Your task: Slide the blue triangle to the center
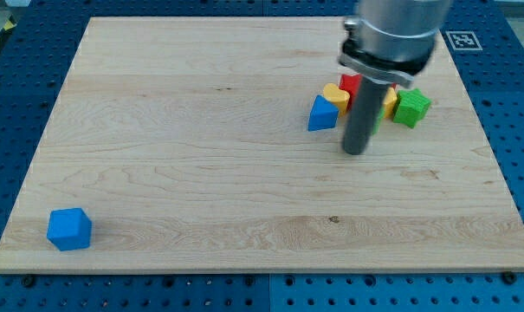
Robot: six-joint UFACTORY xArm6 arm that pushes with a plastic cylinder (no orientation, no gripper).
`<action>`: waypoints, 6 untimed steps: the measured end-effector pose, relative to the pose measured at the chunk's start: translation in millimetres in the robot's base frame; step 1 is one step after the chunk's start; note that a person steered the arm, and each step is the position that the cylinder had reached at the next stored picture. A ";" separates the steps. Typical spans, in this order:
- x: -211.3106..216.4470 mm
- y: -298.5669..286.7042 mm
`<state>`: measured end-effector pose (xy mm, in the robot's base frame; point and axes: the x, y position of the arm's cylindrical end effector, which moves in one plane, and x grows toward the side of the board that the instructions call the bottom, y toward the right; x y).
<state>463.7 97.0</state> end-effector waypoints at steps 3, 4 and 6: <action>-42.6 -9.9; -62.0 -34.6; -71.1 -111.6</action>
